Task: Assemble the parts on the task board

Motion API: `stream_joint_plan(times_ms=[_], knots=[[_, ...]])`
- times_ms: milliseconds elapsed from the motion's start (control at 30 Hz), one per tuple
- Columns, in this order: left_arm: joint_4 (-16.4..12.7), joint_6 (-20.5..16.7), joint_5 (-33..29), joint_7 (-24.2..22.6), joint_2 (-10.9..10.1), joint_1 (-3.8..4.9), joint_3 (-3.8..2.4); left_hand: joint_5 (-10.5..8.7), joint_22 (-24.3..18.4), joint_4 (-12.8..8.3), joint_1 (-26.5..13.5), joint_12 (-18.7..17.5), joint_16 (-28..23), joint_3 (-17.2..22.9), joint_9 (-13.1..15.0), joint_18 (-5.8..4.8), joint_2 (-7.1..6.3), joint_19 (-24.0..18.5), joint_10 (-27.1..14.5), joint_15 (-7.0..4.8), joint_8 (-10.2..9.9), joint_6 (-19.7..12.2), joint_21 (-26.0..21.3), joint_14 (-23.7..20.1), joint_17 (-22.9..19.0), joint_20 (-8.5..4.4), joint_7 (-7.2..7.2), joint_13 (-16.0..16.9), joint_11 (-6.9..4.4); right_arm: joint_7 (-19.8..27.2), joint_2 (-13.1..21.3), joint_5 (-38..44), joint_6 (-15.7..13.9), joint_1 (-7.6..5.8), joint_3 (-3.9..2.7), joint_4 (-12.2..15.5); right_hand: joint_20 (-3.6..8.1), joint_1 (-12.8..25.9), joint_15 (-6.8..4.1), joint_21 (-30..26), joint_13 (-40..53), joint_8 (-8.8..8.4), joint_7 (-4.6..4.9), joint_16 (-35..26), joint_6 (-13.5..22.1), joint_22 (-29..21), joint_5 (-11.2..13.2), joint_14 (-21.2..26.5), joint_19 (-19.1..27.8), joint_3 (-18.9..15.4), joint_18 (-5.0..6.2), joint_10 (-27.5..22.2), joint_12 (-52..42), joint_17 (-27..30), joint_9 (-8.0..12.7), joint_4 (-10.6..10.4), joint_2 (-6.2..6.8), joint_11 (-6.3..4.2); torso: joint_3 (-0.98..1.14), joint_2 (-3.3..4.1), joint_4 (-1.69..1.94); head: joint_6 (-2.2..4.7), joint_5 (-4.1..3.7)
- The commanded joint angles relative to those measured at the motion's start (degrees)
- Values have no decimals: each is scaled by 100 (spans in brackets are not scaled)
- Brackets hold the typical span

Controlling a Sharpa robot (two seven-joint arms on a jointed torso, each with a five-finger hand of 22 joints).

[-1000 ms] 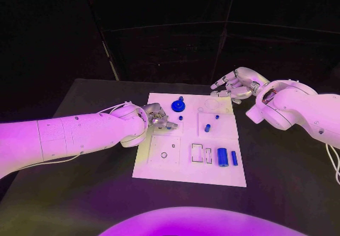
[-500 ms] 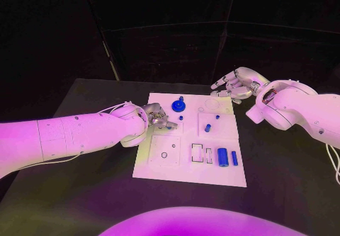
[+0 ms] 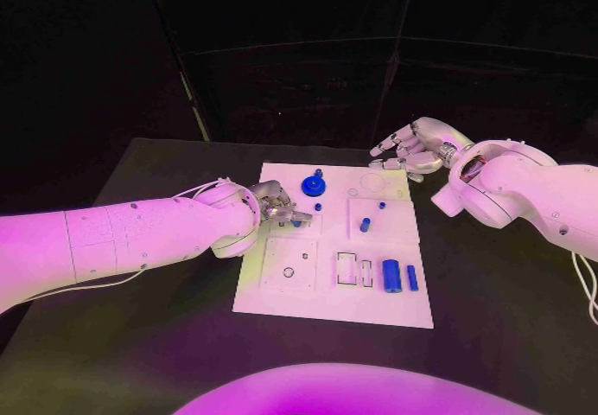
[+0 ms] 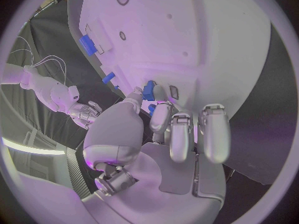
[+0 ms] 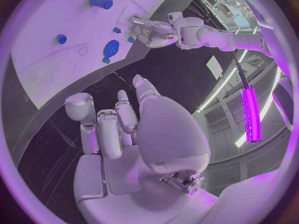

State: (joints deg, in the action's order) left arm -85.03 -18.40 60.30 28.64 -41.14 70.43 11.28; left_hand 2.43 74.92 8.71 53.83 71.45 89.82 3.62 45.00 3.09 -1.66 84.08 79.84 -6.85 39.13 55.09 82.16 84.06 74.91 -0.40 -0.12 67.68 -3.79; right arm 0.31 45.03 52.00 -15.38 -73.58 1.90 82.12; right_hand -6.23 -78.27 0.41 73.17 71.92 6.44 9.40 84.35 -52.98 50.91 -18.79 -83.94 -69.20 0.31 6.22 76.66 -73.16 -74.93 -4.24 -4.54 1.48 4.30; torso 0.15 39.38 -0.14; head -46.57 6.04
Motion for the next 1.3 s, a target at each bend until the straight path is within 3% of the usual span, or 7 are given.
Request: stream_joint_plan(times_ms=[33, 333, 700, 967, 1300], knots=[[1, 103, -135, 54, 2, -7, 6, 27, 340, 9, -1, -2, 18, -37, 9, -54, 30, 223, -3, -24, -33, -14, 13, 594, 1509, -49, 9, -10, -6, 26, -1, 31, -60, -8, -2, 3, 2, 43, -45, -19, 8, 39, -8, -28, -2, 8, -38, -358, 44, -6, 103, -40, 18, -429, 5, -13, 1, -1, 0, -1, 2, 7, -9], [13, 116, -234, 52, 3, -7, 6, 28, 346, 47, -13, -1, 18, -109, 12, -56, 7, 224, -7, -21, -37, -22, 15, 594, 1509, -47, 13, -9, -2, -14, 8, 49, -90, -8, -2, 0, 2, 45, -45, -19, 11, 40, -8, -27, -1, 10, -39, -359, 43, -7, 103, -37, 15, -431, 5, -16, -1, -1, 1, 1, -1, 11, -9], [20, 84, -384, 33, 14, -7, 6, 29, 348, 74, 129, -4, 18, -52, 19, -55, 225, 223, -14, -21, -41, -32, 12, 594, 1509, -45, 11, -18, -3, -25, 0, 51, -62, -5, -1, -12, 2, 45, -45, -17, 16, 41, -8, -26, -1, 14, -39, -359, 40, -8, 102, -33, 10, -432, 5, -17, -1, -1, 3, 3, -3, 4, -14], [18, 19, -464, -6, 9, -7, 6, 30, 360, -179, 662, 3, 18, 271, 29, -56, 539, 226, -15, -32, -54, -67, 14, 594, 1509, -52, -3, -15, -15, -29, -4, 52, -53, -2, -1, -23, 2, 45, -45, -18, 18, 41, -8, -27, -1, 13, -39, -359, 40, -8, 102, -31, 7, -432, 5, -17, -1, -1, 0, 1, 3, 2, -18], [10, -7, -504, -63, 7, -7, 6, 30, 354, -453, 1024, -9, 18, 559, 22, -54, 580, 223, -28, -41, -92, -117, 3, 594, 1509, -61, -13, -29, -25, -22, -13, 52, -49, 3, -1, -32, 2, 45, -45, -18, 18, 41, -8, -27, -1, 13, -39, -359, 40, -8, 102, -31, 7, -432, 5, -17, -1, -1, 2, 3, -1, 5, -18]])
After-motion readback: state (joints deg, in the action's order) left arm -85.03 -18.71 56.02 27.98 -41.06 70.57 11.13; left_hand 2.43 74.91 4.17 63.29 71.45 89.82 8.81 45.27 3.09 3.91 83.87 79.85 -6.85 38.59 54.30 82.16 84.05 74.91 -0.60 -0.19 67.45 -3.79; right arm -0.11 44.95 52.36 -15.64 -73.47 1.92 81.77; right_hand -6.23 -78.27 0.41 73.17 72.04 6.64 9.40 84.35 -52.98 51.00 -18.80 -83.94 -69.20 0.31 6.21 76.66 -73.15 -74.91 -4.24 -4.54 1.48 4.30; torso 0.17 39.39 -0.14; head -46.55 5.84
